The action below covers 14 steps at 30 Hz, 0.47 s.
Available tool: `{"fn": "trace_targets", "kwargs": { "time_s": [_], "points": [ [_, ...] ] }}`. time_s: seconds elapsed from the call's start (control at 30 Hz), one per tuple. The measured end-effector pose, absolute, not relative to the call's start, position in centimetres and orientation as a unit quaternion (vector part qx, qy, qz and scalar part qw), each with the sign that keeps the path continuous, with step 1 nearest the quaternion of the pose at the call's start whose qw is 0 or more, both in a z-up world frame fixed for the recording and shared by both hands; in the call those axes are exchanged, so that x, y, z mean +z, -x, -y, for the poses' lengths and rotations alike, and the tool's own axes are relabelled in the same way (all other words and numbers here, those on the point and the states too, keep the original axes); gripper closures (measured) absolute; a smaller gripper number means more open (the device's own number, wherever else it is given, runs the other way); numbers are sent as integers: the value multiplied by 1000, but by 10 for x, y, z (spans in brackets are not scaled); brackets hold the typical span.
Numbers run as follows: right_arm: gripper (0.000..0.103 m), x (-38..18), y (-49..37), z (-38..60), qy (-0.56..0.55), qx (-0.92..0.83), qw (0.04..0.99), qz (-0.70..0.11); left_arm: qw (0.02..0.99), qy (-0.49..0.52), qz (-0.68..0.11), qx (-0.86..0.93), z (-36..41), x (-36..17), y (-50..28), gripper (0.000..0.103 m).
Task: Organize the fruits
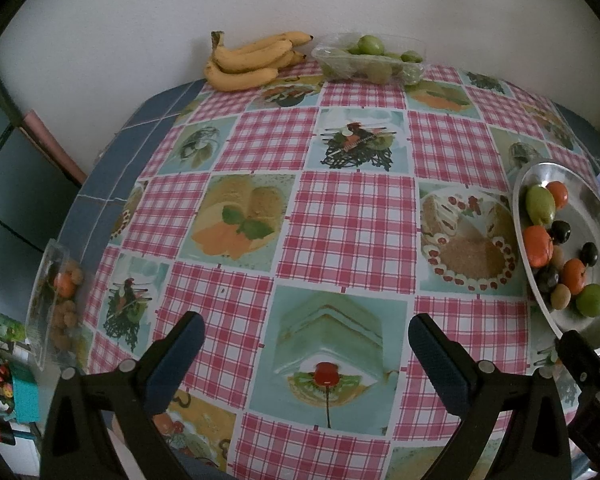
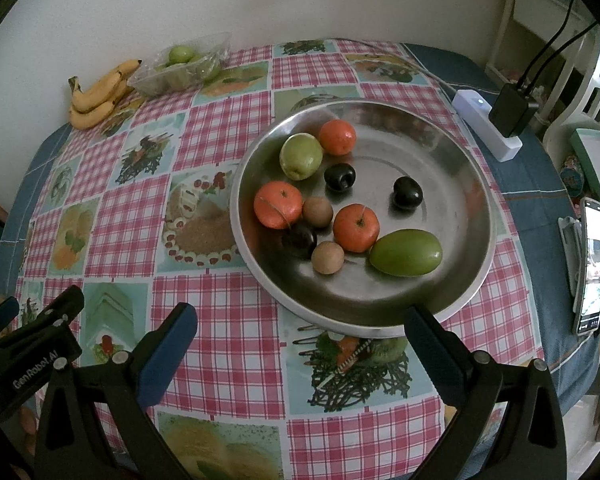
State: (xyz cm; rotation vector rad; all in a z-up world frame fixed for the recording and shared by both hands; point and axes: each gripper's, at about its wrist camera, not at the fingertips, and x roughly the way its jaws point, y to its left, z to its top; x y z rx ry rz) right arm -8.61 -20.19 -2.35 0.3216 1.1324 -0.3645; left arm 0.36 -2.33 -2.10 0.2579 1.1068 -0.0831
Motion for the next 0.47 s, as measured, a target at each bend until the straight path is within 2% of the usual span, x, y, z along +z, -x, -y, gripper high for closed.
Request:
{"fn": "trace_targets", "kwargs": {
  "time_s": [0.47],
  "points": [
    [0, -24, 90, 201, -151, -170, 816, -532, 844, -119, -522, -36, 25, -19, -2, 0]
  ]
}}
